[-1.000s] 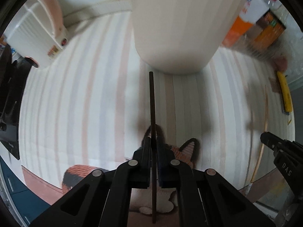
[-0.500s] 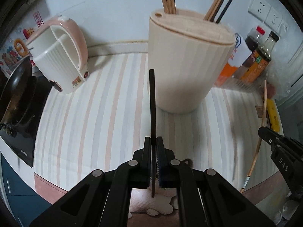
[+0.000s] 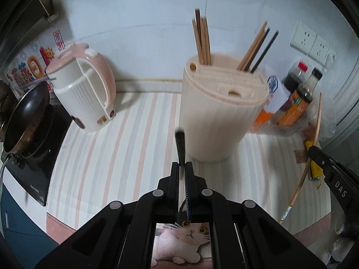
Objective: Organize utensils
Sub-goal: 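Lift the black chopstick with the left gripper while the right lifts the wooden one over the holder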
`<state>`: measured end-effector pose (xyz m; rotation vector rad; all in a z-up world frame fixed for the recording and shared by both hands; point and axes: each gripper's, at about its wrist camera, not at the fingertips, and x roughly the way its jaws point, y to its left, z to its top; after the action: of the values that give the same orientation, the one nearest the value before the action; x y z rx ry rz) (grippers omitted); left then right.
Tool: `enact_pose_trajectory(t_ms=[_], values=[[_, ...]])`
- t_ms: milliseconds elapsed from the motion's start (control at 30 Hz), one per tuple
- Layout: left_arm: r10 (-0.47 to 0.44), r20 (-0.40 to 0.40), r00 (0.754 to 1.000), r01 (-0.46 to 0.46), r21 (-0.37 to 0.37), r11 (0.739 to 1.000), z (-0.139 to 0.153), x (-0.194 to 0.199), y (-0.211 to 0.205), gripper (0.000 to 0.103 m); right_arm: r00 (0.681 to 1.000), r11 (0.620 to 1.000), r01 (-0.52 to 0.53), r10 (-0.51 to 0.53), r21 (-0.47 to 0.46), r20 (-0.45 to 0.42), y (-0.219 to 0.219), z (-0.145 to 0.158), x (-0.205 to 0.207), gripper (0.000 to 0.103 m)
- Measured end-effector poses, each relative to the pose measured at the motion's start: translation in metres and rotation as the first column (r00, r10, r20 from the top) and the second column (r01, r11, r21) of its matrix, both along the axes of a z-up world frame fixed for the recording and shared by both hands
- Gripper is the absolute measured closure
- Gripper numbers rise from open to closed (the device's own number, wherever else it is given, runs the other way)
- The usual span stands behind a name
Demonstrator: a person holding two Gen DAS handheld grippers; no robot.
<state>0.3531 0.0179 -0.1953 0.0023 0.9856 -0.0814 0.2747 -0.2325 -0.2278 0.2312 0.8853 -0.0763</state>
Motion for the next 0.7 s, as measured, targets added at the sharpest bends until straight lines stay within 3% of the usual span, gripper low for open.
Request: enact_pose_trajectory(t_ms=[267,467,700], values=[[0.020,0.087,0.996,-0.019,-0.022,1.000,0.043,0.007,0.009,0.101,0.998,1.000,-0.018,0.016,0.024,0.065,0.005,0.027,0.011,0.096],[0.014,0.139,0.990,-0.007,-0.049,0.999,0.080,0.008,0.012,0.101,0.996,0.994,-0.043,0.035,0.100,0.077,0.009,0.045,0.028,0.096],[0.013,0.227,0.974,0.007,-0.085,0.996,0.133,0.007,0.015,0.101,0.988,0.986,-0.082,0.061,0.148,0.144,0.012,0.088,0.050,0.096]])
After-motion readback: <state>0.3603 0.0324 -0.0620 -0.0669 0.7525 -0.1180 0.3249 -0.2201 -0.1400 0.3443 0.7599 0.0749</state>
